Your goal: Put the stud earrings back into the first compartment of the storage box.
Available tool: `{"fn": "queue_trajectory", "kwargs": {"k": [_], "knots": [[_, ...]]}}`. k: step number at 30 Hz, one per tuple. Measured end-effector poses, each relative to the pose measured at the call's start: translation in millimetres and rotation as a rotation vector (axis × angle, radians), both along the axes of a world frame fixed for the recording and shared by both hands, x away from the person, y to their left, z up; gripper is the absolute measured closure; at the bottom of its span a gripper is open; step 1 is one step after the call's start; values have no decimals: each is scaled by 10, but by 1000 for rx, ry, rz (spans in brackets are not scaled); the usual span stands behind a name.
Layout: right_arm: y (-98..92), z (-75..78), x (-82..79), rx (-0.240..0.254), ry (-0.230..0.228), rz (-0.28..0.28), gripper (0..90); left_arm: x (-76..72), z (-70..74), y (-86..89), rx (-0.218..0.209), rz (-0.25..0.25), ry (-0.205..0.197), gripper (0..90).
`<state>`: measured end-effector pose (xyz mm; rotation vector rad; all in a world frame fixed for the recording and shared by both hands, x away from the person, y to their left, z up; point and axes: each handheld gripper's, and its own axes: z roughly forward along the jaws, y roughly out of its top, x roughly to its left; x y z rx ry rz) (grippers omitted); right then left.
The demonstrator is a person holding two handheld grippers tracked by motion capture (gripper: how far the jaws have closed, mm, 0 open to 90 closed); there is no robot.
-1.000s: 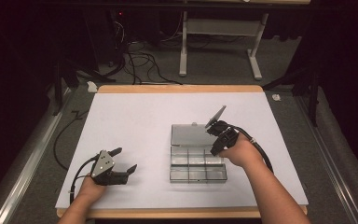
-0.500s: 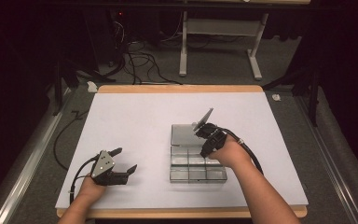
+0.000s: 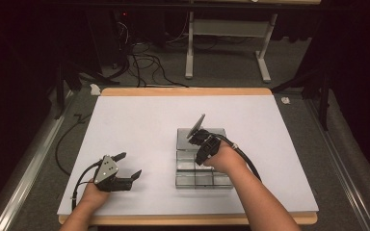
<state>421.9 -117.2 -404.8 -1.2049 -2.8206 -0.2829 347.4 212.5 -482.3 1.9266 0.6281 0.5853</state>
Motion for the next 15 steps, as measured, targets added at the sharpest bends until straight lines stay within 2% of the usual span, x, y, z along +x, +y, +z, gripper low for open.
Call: {"fn": "queue_trajectory", "kwargs": {"k": [1, 10, 11, 14, 15], "knots": [[26, 3, -5, 2, 7, -10, 864, 5, 1, 2, 0, 2, 3, 150], [221, -29, 29, 23, 8, 34, 864, 9, 1, 4, -3, 2, 5, 150], [266, -54, 50, 21, -1, 54, 864, 7, 2, 6, 0, 1, 5, 150], [312, -100, 70, 11, 13, 64, 864, 1, 1, 1, 4, 0, 1, 150], [335, -145, 69, 21, 7, 58, 864, 0, 2, 2, 7, -2, -1, 150]]}}
